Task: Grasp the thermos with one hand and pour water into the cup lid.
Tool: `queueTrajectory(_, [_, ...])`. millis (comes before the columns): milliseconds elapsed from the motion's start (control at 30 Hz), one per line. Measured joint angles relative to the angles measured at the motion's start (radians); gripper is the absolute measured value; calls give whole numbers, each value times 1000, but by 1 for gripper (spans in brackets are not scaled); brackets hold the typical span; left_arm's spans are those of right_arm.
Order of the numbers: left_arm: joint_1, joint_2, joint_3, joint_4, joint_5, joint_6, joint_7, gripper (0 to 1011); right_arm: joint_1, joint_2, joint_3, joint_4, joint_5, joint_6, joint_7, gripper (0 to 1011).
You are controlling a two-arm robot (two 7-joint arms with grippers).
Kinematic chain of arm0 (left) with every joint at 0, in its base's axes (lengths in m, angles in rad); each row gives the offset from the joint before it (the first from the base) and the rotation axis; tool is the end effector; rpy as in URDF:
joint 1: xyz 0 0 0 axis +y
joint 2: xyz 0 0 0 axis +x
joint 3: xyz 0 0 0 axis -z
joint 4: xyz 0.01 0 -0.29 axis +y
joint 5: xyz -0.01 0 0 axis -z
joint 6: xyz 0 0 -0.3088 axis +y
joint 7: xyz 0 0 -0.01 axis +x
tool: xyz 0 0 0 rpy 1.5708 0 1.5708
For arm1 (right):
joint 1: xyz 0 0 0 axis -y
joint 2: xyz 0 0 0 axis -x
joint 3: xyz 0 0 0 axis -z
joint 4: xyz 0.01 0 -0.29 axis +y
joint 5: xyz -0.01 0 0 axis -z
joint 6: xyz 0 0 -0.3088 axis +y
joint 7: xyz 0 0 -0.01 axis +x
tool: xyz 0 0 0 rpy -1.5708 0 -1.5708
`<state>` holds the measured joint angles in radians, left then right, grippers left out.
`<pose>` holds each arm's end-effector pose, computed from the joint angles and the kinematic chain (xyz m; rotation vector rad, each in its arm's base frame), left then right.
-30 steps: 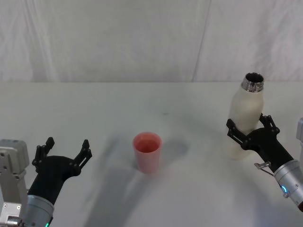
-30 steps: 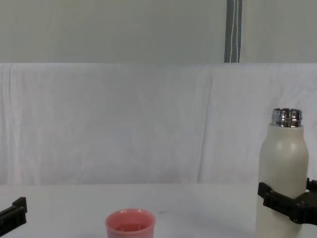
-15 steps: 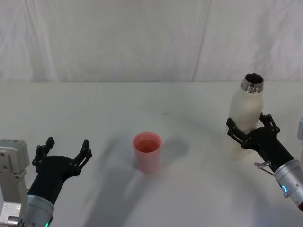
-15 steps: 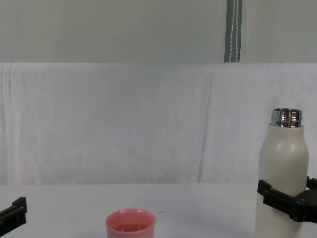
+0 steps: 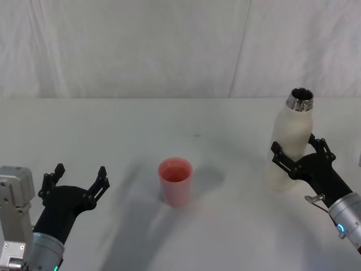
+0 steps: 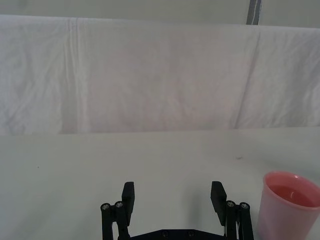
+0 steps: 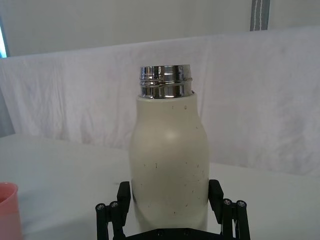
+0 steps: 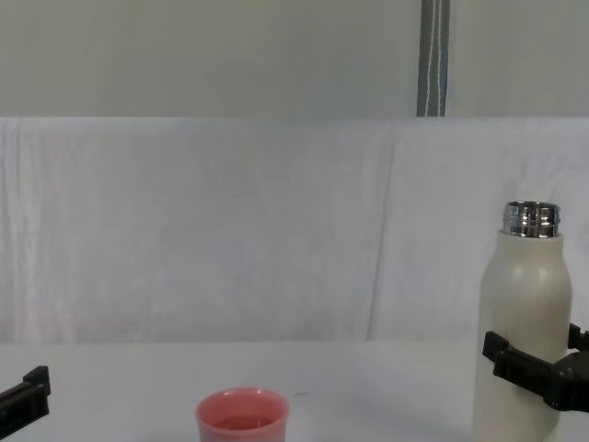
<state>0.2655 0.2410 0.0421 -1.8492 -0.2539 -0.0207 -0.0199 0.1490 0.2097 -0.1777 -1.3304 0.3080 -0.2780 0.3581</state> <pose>0.2530 0.0376 -0.2852 -0.0380 0.0142 1.4460 0.3650 -0.0235 -0.3257 0.1612 -0.0793 -1.1054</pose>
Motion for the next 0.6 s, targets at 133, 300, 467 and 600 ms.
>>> queueTrajectory(133, [0, 0, 0, 0, 0, 0, 0, 1001, -3, 1, 0, -3, 1, 1, 0, 1001])
queueTrajectory(300, [0, 0, 0, 0, 0, 0, 0, 1001, -14, 3, 2, -17, 3, 4, -2, 1001])
queueTrajectory(467, [0, 0, 0, 0, 0, 0, 0, 1001, -24, 4, 5, -27, 4, 6, -9, 1001])
queueTrajectory(600, [0, 0, 0, 0, 0, 0, 0, 1001, -34, 6, 10, -38, 6, 9, -13, 1000])
